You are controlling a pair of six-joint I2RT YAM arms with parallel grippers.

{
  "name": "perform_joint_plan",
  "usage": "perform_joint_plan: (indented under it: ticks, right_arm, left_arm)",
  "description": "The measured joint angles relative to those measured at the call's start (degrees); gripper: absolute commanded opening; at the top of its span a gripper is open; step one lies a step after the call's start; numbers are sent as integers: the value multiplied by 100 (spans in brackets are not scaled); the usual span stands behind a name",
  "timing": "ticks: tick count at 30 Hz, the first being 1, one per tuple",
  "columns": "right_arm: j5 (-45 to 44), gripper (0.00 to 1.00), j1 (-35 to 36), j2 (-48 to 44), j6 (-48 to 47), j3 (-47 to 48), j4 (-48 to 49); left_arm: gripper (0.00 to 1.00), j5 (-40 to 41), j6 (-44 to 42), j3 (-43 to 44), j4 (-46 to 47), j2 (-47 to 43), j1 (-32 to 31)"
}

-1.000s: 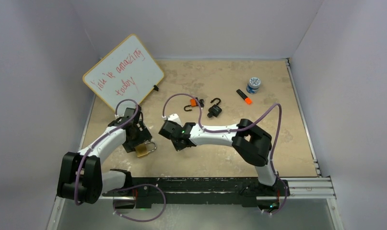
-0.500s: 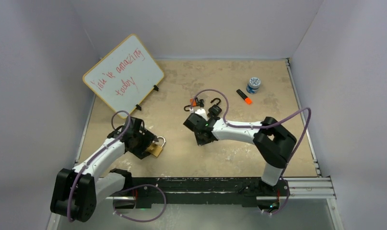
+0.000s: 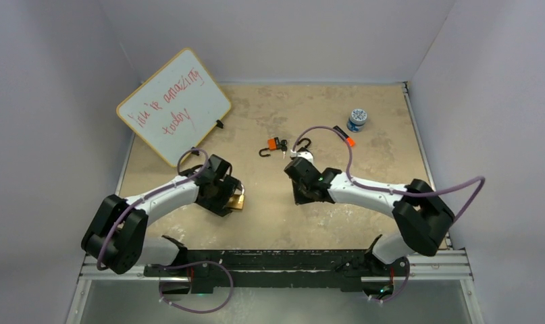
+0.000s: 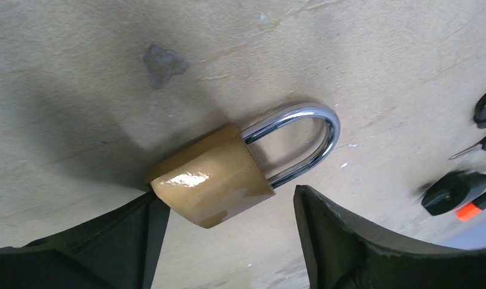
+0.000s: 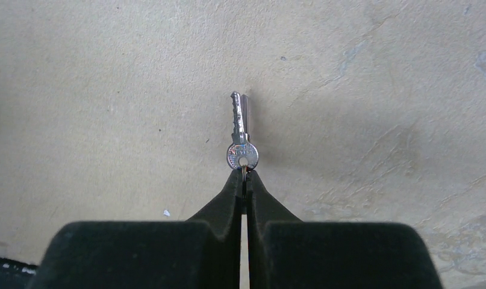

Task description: Unlock with the key

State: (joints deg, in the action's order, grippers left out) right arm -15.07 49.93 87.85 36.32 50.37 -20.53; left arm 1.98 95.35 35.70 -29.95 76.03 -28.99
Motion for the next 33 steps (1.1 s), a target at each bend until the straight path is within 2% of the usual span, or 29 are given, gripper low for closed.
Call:
perform_joint_plan:
  ticks: [7, 14, 17, 20, 23, 24, 27, 33]
  right_arm:
    - [741, 0, -402, -855, -400, -575, 619]
    - [1469, 0, -588, -1412, -667, -765, 1222]
    - [1690, 0, -599, -1598, -763, -765, 1438]
    - [1950, 0, -601, -1770, -844, -765, 1620]
    - [2129, 0, -601, -1908, -890, -763, 1749]
    - [2192, 0, -601, -1952, -896, -763, 1784]
    - [2302, 0, -601, -1996, -896, -728, 1818]
    - [2426, 0, -601, -1965, -872, -612, 1851]
  left_arm:
    - [96, 240, 42, 310, -201, 131, -116]
    - [97, 146, -654, 404, -520, -439, -120]
    - [97, 98, -1215, 527, -190, -942, -120]
    - [86, -188, -1915, 599, 662, -1279, -136]
    - [64, -699, -2621, 667, 1611, -1226, -160]
    - [60, -927, -2813, 708, 1912, -1137, -170]
    - [58, -1615, -3191, 758, 2841, -811, -186]
    - [51, -2542, -3202, 503, 4457, -509, -190]
